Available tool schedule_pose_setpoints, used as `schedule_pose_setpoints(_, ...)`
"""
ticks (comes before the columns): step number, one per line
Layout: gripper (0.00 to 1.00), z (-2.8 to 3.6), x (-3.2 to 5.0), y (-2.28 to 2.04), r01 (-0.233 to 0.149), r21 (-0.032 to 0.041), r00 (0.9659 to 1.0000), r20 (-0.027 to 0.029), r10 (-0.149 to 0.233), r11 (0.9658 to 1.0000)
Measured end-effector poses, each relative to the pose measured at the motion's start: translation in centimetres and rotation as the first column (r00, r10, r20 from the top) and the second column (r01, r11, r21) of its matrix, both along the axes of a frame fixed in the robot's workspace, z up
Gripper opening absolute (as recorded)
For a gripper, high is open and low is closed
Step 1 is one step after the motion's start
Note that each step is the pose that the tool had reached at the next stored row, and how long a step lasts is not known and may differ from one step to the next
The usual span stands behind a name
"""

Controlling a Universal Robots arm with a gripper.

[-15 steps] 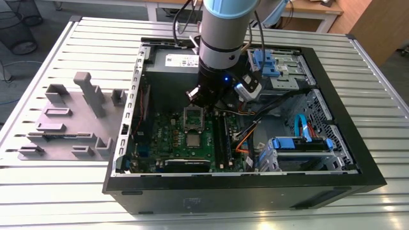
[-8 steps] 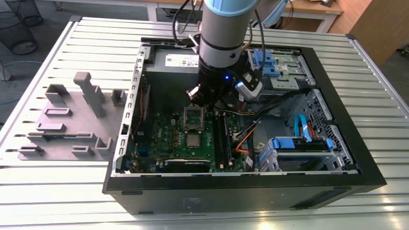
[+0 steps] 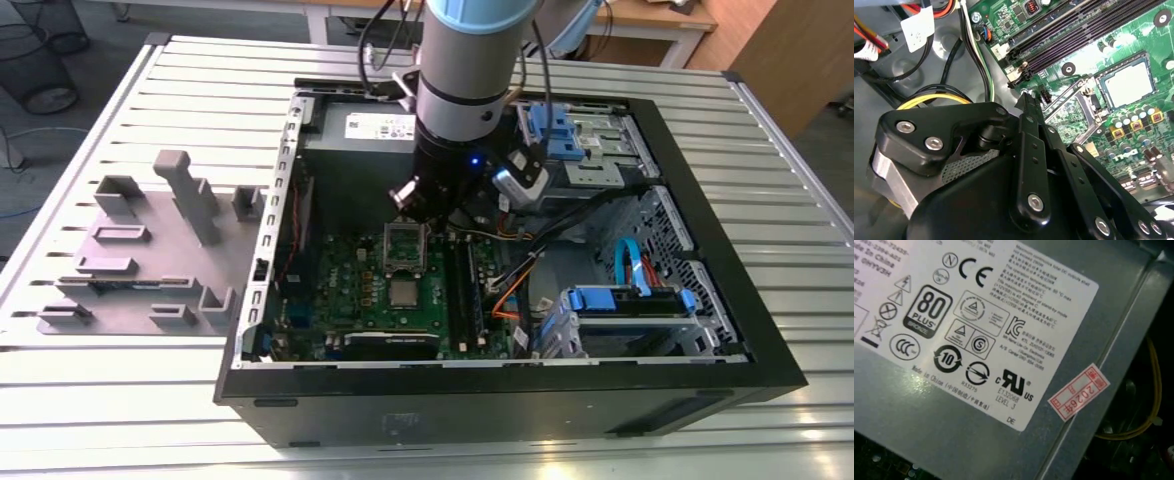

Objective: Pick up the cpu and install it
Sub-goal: 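Close the cpu cover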

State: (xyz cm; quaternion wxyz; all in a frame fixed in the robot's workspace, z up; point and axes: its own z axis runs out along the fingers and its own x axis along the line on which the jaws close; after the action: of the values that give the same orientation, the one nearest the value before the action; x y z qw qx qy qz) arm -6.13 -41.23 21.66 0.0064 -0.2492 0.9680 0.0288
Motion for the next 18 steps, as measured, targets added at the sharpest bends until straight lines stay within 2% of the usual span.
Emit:
schedule_pose_setpoints(4,0.11,0.00,0.00,-0.01,-0.031,0.0001,0.9995,0.0001,0.031,0.9995)
schedule_pose_setpoints(18,0.11,0.54,-0.13,-0.03,-0.079,0.0004,0.9968,0.0005,0.079,0.9968)
